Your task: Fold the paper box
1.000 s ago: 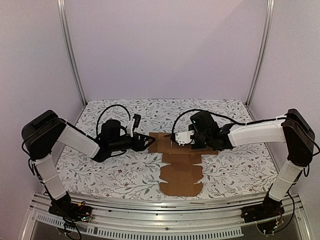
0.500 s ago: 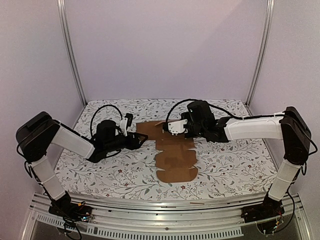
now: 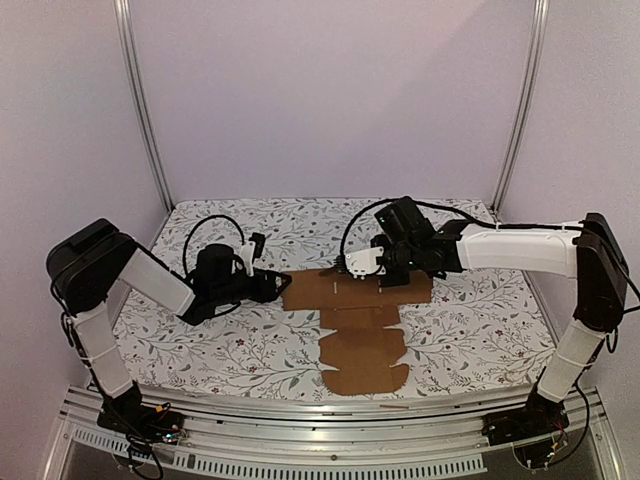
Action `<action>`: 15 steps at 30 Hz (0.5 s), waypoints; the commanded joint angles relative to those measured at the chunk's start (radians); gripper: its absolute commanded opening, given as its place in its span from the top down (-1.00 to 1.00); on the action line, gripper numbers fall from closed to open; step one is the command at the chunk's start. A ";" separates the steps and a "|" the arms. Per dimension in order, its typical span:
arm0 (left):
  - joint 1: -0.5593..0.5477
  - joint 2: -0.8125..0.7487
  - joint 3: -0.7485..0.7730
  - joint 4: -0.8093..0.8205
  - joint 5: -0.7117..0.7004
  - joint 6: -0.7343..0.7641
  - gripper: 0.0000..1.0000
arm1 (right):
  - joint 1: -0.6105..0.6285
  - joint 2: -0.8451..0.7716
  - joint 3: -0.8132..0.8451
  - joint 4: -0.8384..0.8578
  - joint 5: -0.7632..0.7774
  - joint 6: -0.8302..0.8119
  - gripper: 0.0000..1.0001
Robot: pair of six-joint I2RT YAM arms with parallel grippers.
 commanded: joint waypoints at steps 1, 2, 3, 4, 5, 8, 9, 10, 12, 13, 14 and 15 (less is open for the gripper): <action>0.022 0.050 0.043 0.025 0.184 0.014 -0.20 | -0.004 -0.037 0.025 -0.062 -0.024 0.056 1.00; 0.023 0.061 0.054 0.028 0.230 0.005 -0.19 | -0.005 -0.038 0.027 -0.063 -0.024 0.061 1.00; 0.024 0.075 0.063 0.034 0.266 -0.005 -0.17 | -0.005 -0.038 0.027 -0.064 -0.023 0.067 1.00; 0.024 0.087 0.073 0.042 0.296 -0.016 -0.14 | -0.004 -0.039 0.027 -0.063 -0.025 0.073 1.00; 0.024 0.101 0.081 0.051 0.317 -0.029 -0.09 | -0.005 -0.039 0.027 -0.063 -0.025 0.075 1.00; 0.024 0.134 0.100 0.079 0.351 -0.061 0.19 | -0.005 -0.033 0.027 -0.064 -0.029 0.079 1.00; 0.024 0.141 0.105 0.088 0.361 -0.069 0.32 | -0.004 -0.032 0.028 -0.064 -0.030 0.078 1.00; 0.024 0.147 0.109 0.095 0.371 -0.077 0.45 | -0.005 -0.032 0.029 -0.063 -0.031 0.077 1.00; 0.023 0.152 0.115 0.114 0.379 -0.093 0.66 | -0.005 -0.034 0.030 -0.066 -0.031 0.066 1.00; 0.022 0.152 0.115 0.127 0.381 -0.101 0.74 | -0.005 -0.033 0.032 -0.067 -0.029 0.055 1.00; 0.021 0.150 0.117 0.140 0.376 -0.111 0.83 | -0.004 -0.033 0.035 -0.067 -0.021 0.046 1.00; 0.019 0.148 0.118 0.150 0.366 -0.119 0.87 | -0.004 -0.032 0.039 -0.063 -0.011 0.028 1.00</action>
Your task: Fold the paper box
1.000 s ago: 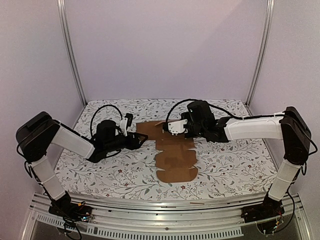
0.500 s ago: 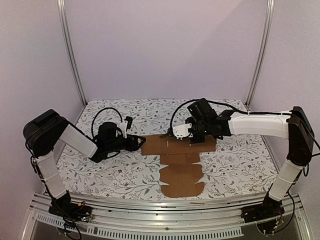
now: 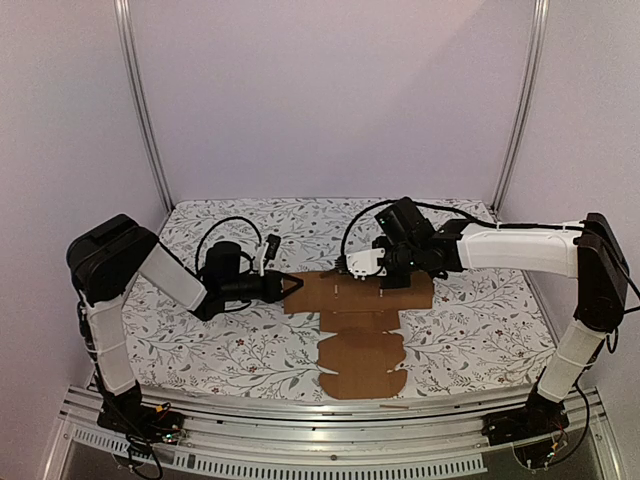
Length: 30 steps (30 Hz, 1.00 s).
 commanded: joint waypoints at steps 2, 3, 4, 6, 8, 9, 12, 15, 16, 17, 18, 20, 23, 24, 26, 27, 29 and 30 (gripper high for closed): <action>0.003 -0.008 0.027 0.085 -0.018 -0.055 0.98 | -0.005 -0.020 0.042 0.007 0.035 -0.052 1.00; 0.000 -0.017 0.035 0.086 -0.049 -0.056 1.00 | -0.005 -0.015 0.044 0.022 0.042 -0.076 1.00; -0.004 -0.027 0.045 0.077 -0.086 -0.055 1.00 | -0.004 -0.011 0.044 0.035 0.046 -0.093 1.00; -0.013 -0.043 0.070 0.045 -0.168 -0.041 1.00 | -0.002 0.002 0.044 0.060 0.052 -0.138 1.00; -0.024 -0.054 0.097 0.004 -0.218 -0.015 1.00 | 0.002 0.017 0.043 0.072 0.052 -0.169 1.00; -0.029 -0.055 0.111 -0.012 -0.230 -0.002 1.00 | 0.002 0.020 0.040 0.080 0.053 -0.180 1.00; -0.041 -0.052 0.137 -0.035 -0.226 0.031 1.00 | 0.005 0.030 0.027 0.086 0.043 -0.223 1.00; -0.060 -0.058 0.132 -0.047 -0.223 0.087 0.96 | 0.005 0.032 0.001 0.081 0.034 -0.287 1.00; -0.068 -0.064 0.122 -0.048 -0.223 0.108 0.94 | 0.005 0.034 -0.006 0.082 0.038 -0.310 1.00; -0.078 -0.067 0.109 -0.047 -0.229 0.131 0.93 | 0.005 0.038 -0.008 0.085 0.044 -0.337 1.00; -0.087 -0.071 0.097 -0.047 -0.240 0.151 0.93 | 0.004 0.042 -0.007 0.088 0.047 -0.346 1.00; -0.105 -0.070 0.067 -0.032 -0.262 0.180 0.93 | 0.003 0.047 -0.001 0.090 0.041 -0.348 1.00; -0.113 -0.060 0.033 0.012 -0.286 0.184 0.93 | 0.001 0.052 0.020 0.078 0.035 -0.328 0.94; -0.113 -0.056 0.023 0.032 -0.291 0.181 0.93 | -0.004 0.053 0.038 0.058 0.025 -0.307 0.87; -0.113 -0.056 0.013 0.045 -0.296 0.185 0.93 | -0.018 0.056 0.102 -0.028 -0.016 -0.268 0.75; -0.113 -0.058 0.012 0.046 -0.294 0.188 0.93 | -0.027 0.063 0.140 -0.074 -0.043 -0.231 0.73; -0.113 -0.061 0.012 0.048 -0.294 0.195 0.93 | -0.044 0.083 0.213 -0.158 -0.095 -0.184 0.70; -0.113 -0.062 0.011 0.048 -0.299 0.198 0.93 | -0.046 0.092 0.243 -0.185 -0.109 -0.172 0.68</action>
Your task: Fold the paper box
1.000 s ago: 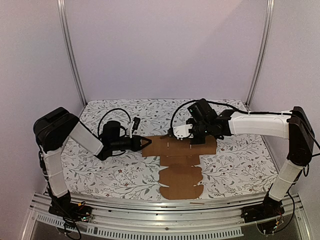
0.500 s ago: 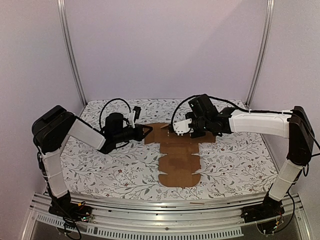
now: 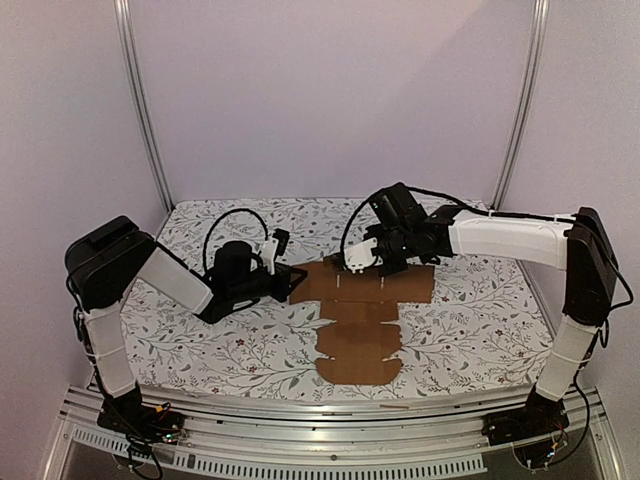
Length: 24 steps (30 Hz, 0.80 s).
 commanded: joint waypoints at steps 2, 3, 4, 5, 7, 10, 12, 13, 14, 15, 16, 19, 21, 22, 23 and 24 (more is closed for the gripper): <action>-0.009 -0.029 -0.011 0.057 -0.021 0.038 0.94 | -0.026 0.050 0.143 -0.183 -0.123 0.086 0.68; -0.009 -0.030 -0.011 0.058 -0.022 0.038 0.94 | -0.026 0.068 0.153 -0.196 -0.129 0.086 0.68; -0.009 -0.031 -0.014 0.061 -0.024 0.039 0.94 | -0.025 0.082 0.163 -0.216 -0.130 0.086 0.68; -0.009 -0.032 -0.017 0.064 -0.032 0.036 0.94 | -0.026 0.093 0.173 -0.229 -0.129 0.090 0.71; -0.009 -0.035 -0.023 0.071 -0.046 0.032 0.94 | -0.027 0.116 0.186 -0.245 -0.127 0.103 0.79; -0.009 -0.040 -0.034 0.082 -0.052 0.032 0.94 | -0.027 0.120 0.181 -0.249 -0.125 0.114 0.80; -0.009 -0.040 -0.035 0.083 -0.051 0.034 0.94 | -0.027 0.116 0.183 -0.254 -0.126 0.124 0.73; -0.009 -0.042 -0.033 0.080 -0.049 0.036 0.94 | -0.028 0.110 0.189 -0.261 -0.134 0.130 0.70; -0.009 -0.043 -0.031 0.076 -0.046 0.039 0.94 | -0.030 0.104 0.203 -0.279 -0.152 0.141 0.67; -0.009 -0.047 -0.031 0.072 -0.041 0.045 0.95 | -0.035 0.092 0.222 -0.297 -0.178 0.150 0.62; -0.009 -0.052 -0.033 0.066 -0.040 0.052 0.95 | -0.041 0.075 0.246 -0.316 -0.205 0.165 0.51; -0.009 -0.073 -0.037 0.043 -0.035 0.077 0.96 | -0.054 0.040 0.292 -0.333 -0.255 0.191 0.12; -0.011 -0.089 -0.039 0.027 -0.026 0.090 0.97 | -0.060 0.037 0.309 -0.333 -0.250 0.179 -0.07; -0.012 -0.099 -0.041 0.020 -0.023 0.098 0.98 | -0.064 0.044 0.315 -0.333 -0.239 0.174 -0.11; -0.014 -0.106 -0.042 0.012 -0.020 0.107 0.98 | -0.069 0.060 0.322 -0.333 -0.228 0.164 -0.14; -0.016 -0.116 -0.043 0.003 -0.021 0.114 0.99 | -0.078 0.072 0.330 -0.331 -0.219 0.153 -0.15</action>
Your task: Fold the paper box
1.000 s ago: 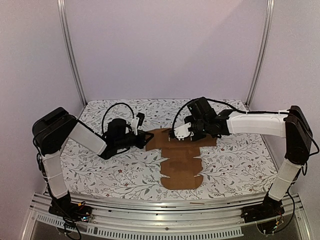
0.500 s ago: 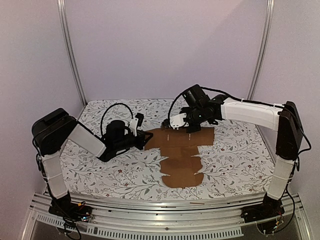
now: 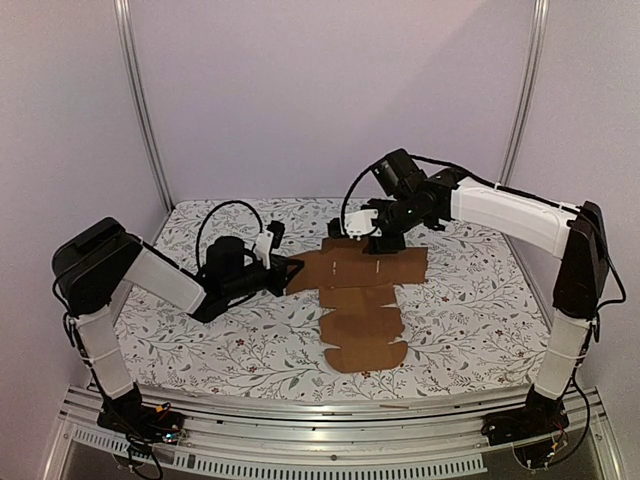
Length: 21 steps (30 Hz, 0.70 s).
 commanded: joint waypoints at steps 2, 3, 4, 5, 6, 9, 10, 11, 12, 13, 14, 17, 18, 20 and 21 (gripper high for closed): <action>-0.020 -0.067 -0.012 -0.051 0.011 0.065 0.99 | -0.043 0.030 0.056 -0.028 -0.013 -0.015 -0.17; -0.022 -0.074 -0.012 -0.064 0.010 0.072 1.00 | -0.053 0.048 0.065 -0.028 -0.014 -0.013 -0.18; -0.025 -0.079 -0.011 -0.075 0.011 0.078 1.00 | -0.058 0.061 0.072 -0.027 -0.015 -0.010 -0.18; -0.028 -0.085 -0.011 -0.085 0.009 0.085 1.00 | -0.061 0.068 0.075 -0.024 -0.016 -0.009 -0.18; -0.031 -0.090 -0.012 -0.094 0.003 0.091 1.00 | -0.063 0.075 0.075 -0.024 -0.015 -0.010 -0.16; -0.036 -0.100 -0.017 -0.100 -0.014 0.100 1.00 | -0.063 0.083 0.063 -0.028 -0.018 -0.021 0.00; -0.037 -0.101 -0.018 -0.099 -0.017 0.100 1.00 | -0.064 0.080 0.055 -0.029 -0.019 -0.024 0.13; -0.036 -0.101 -0.017 -0.100 -0.021 0.099 1.00 | -0.063 0.077 0.046 -0.028 -0.020 -0.027 0.26; -0.036 -0.101 -0.017 -0.101 -0.025 0.099 1.00 | -0.064 0.074 0.041 -0.028 -0.021 -0.027 0.37; -0.036 -0.101 -0.017 -0.098 -0.028 0.097 1.00 | -0.064 0.069 0.029 -0.027 -0.022 -0.027 0.50; -0.036 -0.100 -0.017 -0.095 -0.035 0.095 1.00 | -0.064 0.066 0.022 -0.026 -0.022 -0.029 0.62; -0.036 -0.097 -0.011 -0.105 -0.064 0.082 0.94 | -0.063 0.054 0.001 -0.001 -0.006 -0.022 0.91; -0.036 -0.107 -0.014 -0.107 -0.076 0.074 0.77 | -0.062 0.050 -0.006 0.011 0.001 -0.012 0.96; -0.037 -0.153 -0.038 -0.100 -0.111 0.050 0.43 | -0.060 0.039 -0.026 0.039 0.003 0.000 1.00; -0.037 -0.188 -0.052 -0.097 -0.135 0.032 0.36 | -0.059 0.031 -0.043 0.057 0.033 0.009 1.00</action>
